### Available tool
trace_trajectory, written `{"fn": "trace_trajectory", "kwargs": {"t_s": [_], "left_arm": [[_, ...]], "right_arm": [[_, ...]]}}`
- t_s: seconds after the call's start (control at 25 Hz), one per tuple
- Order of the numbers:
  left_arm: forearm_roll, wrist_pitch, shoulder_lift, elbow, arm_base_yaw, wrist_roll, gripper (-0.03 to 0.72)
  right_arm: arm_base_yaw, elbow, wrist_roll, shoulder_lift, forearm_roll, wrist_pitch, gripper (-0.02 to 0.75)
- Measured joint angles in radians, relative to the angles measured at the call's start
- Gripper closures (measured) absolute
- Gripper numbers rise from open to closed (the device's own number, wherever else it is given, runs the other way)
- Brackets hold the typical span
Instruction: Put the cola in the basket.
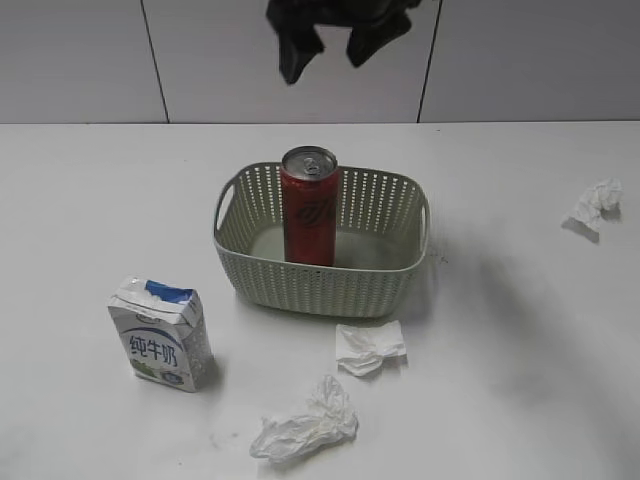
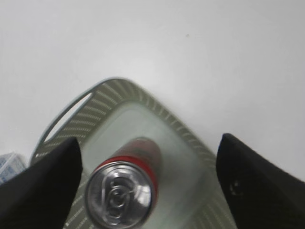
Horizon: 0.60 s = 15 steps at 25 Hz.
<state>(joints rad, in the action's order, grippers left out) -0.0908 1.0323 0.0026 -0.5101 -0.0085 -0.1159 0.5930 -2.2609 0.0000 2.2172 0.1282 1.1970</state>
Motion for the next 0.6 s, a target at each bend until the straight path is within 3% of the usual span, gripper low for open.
{"fn": "trace_trajectory", "kwargs": {"t_s": [0.36,0.6], "left_arm": [[0.000,0.000,0.000,0.000,0.000,0.000,0.202],[0.000,0.000,0.000,0.000,0.000,0.000,0.202]], "right_arm": [[-0.283,-0.061,0.053,-0.011,-0.027,0.012,0.096],[-0.415,0.081,0.048,-0.118,-0.041,0.013,0.125]]}}
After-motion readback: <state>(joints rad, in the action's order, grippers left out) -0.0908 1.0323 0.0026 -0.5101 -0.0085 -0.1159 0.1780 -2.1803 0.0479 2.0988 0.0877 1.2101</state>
